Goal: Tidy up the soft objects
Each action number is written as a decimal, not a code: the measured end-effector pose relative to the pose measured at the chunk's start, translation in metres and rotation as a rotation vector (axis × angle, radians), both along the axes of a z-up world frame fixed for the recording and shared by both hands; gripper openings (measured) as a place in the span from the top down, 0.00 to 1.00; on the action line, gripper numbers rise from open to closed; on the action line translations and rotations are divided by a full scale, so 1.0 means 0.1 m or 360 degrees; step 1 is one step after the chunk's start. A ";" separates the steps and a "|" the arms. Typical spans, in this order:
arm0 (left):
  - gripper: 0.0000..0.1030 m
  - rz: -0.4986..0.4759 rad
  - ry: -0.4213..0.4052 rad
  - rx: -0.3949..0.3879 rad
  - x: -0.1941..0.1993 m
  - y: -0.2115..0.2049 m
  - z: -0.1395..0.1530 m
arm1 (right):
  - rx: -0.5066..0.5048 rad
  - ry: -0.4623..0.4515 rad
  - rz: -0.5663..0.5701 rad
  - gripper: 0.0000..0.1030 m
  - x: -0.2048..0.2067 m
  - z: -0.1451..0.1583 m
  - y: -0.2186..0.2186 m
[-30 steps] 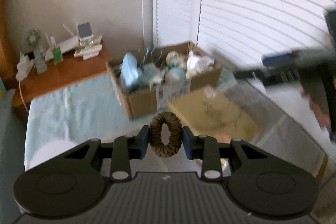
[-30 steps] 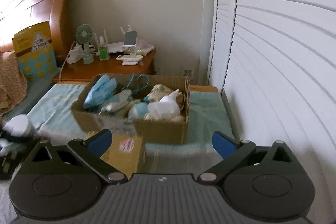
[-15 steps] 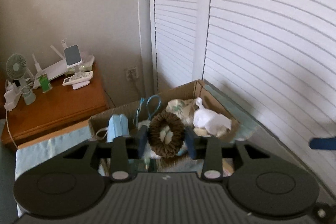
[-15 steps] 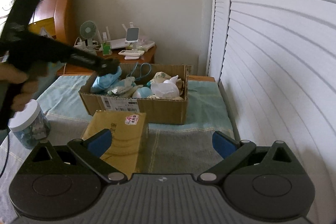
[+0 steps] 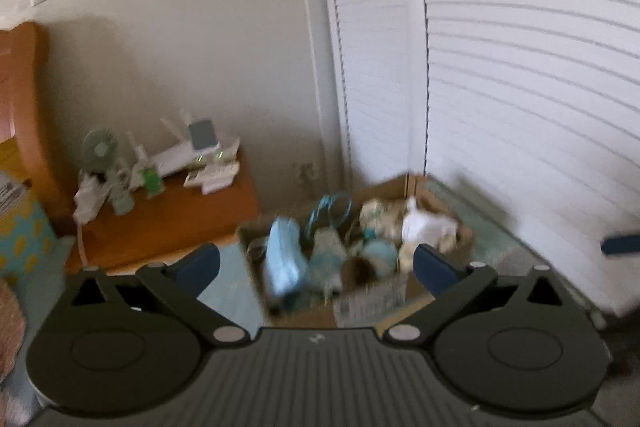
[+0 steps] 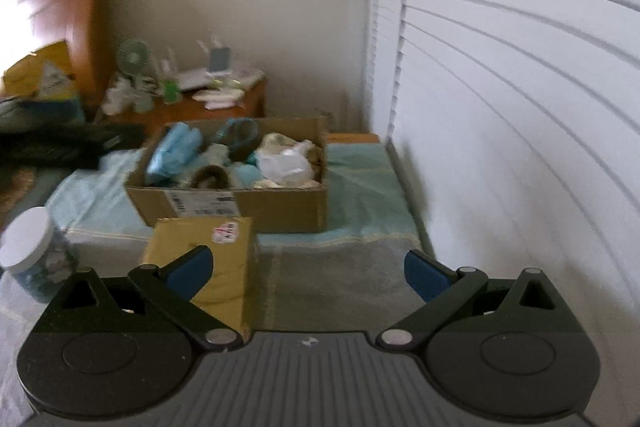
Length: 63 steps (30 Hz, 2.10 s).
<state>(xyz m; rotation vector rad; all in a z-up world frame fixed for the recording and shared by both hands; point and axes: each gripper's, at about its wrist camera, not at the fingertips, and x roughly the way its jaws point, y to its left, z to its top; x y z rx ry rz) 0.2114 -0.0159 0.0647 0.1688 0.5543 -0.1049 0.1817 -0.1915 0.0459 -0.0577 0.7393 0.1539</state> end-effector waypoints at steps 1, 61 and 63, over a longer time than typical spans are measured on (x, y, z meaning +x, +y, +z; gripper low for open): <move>0.01 0.0021 0.0032 0.0002 -0.06 0.00 0.00 | -0.0014 0.0018 -0.0028 0.00 0.03 0.01 0.01; 0.01 0.0273 0.0239 -0.0120 -0.54 0.01 0.09 | -0.0071 0.0039 -0.0125 0.00 -0.13 0.31 0.25; 0.01 0.0274 0.0239 -0.0120 -0.54 0.01 0.09 | -0.0070 0.0038 -0.0124 0.00 -0.13 0.30 0.25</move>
